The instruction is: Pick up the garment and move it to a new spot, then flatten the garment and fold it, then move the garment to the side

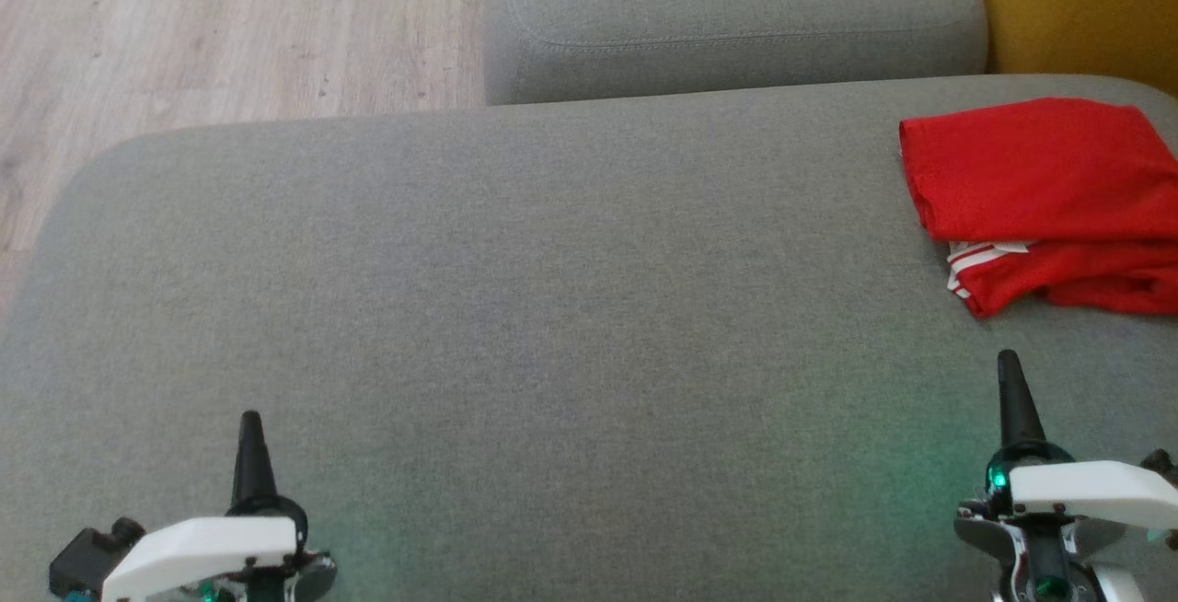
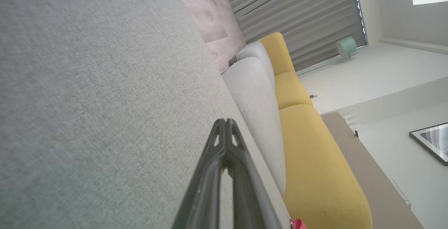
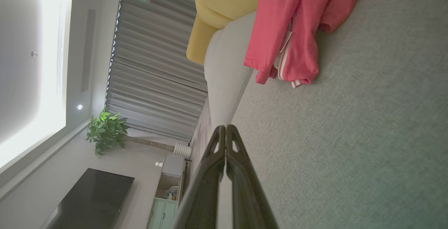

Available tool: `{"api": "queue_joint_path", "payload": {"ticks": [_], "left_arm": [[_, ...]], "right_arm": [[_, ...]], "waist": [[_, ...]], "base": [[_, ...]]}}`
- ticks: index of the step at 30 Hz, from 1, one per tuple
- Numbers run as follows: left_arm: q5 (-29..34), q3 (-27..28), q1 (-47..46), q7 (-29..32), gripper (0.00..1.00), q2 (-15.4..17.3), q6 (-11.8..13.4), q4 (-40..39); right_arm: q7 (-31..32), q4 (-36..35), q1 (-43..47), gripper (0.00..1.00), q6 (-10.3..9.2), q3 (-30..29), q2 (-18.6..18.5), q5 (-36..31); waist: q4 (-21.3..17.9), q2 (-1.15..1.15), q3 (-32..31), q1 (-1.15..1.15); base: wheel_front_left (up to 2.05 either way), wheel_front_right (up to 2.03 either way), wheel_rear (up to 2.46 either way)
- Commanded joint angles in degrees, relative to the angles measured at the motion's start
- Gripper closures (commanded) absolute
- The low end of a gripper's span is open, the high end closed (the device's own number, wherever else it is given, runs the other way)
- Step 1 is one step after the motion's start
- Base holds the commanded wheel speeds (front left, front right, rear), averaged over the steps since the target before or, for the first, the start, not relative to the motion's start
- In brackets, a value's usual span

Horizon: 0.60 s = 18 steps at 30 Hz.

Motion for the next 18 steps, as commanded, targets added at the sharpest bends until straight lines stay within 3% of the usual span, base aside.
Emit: {"api": "queue_joint_path", "payload": {"ticks": [1,18], "left_arm": [[-1.32,1.89,-3.21,0.39,1.0,0.83,-0.52,-1.43],[-12.99,4.16,-5.32,3.31,1.0,0.76,-2.02,0.04]], "right_arm": [[0.41,-1.66,-3.24,1.0,-0.03,0.61,-1.07,1.42],[3.29,-1.3,-4.83,1.0,-0.04,-1.04,-1.05,12.57]], "waist": [[-0.02,0.0,0.0,0.0],[-0.51,0.0,0.13,0.0]], "base": [[0.0,0.0,0.0],[0.0,0.0,0.0]]}}
